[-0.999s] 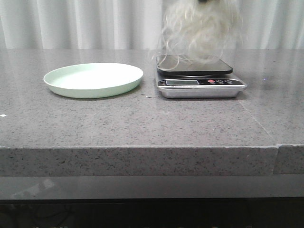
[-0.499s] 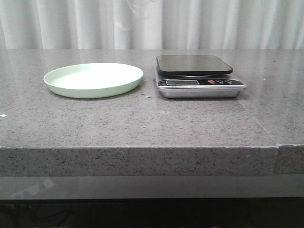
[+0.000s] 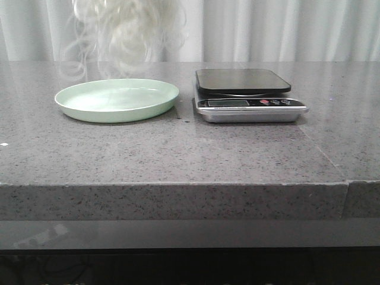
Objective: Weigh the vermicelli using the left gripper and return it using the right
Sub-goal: 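Lift the vermicelli with the right gripper and carry it over the plate, then open the right gripper to release the vermicelli onto the plate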
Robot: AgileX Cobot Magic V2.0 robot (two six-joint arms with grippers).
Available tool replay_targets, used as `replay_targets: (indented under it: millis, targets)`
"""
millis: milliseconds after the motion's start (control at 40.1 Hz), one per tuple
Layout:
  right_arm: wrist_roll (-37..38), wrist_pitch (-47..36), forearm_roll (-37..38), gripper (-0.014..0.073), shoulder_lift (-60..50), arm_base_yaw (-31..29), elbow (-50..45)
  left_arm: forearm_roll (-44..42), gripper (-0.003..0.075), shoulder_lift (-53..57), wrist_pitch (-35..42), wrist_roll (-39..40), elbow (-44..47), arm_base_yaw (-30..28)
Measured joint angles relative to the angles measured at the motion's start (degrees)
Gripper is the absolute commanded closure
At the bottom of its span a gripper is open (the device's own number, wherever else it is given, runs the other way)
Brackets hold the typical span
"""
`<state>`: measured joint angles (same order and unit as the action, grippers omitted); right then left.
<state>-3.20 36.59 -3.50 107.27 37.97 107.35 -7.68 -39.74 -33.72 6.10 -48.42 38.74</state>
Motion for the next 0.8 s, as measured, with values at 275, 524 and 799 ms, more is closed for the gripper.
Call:
replay_targets:
  millis: [275,524,799]
  targets:
    - [0.0,0.49,0.0,0.0426,6.6,0.1,0.0,0.0,0.0239,0.0,0.0,0.0,0.0,0.0]
    - [0.0,1.75,0.0,0.0138,7.52,0.1,0.0,0.0,0.0239,0.0,0.0,0.0,0.0,0.0]
    - [0.0,4.07,0.0,0.0101,3.84,0.1,0.0,0.0,0.0239,0.0,0.0,0.0,0.0,0.0]
